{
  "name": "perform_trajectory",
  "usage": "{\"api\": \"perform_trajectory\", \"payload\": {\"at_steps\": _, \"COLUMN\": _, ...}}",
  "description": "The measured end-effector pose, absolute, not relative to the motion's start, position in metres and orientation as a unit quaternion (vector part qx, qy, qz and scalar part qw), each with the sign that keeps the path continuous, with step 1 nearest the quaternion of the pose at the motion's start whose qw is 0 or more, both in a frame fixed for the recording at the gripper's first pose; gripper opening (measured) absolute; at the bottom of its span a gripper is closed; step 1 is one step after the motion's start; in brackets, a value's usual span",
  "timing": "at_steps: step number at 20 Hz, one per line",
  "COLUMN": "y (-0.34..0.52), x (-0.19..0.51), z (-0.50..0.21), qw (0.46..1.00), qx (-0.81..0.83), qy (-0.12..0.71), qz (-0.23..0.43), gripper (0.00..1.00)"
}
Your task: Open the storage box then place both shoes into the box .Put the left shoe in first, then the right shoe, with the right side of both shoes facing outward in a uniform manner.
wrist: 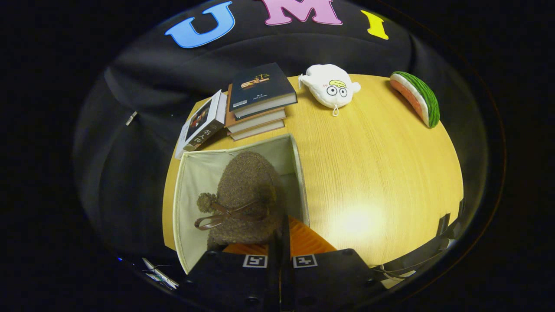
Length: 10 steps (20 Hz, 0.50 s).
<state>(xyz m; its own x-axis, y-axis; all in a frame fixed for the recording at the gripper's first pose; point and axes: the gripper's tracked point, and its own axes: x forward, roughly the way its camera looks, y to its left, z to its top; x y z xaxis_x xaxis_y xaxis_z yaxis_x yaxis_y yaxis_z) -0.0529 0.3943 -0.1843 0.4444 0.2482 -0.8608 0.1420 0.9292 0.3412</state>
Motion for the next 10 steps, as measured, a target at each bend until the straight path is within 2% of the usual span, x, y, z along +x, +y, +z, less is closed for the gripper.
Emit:
{"api": "perform_trajectory", "payload": {"at_steps": 1, "y": 0.398, "x": -0.053, "z": -0.182, "qw": 0.833, "qx": 0.182, "qy": 0.522, "qz": 0.032, "gripper": 0.07}}
{"api": "perform_trajectory", "payload": {"at_steps": 4, "y": 0.409, "x": -0.056, "z": -0.174, "qw": 0.84, "qx": 0.176, "qy": 0.51, "qz": 0.049, "gripper": 0.26}}
{"api": "perform_trajectory", "payload": {"at_steps": 7, "y": 0.413, "x": -0.048, "z": -0.162, "qw": 0.862, "qx": 0.157, "qy": 0.477, "qz": 0.073, "gripper": 0.54}}
{"api": "perform_trajectory", "payload": {"at_steps": 10, "y": 0.417, "x": -0.049, "z": -0.154, "qw": 0.869, "qx": 0.152, "qy": 0.463, "qz": 0.087, "gripper": 0.94}}
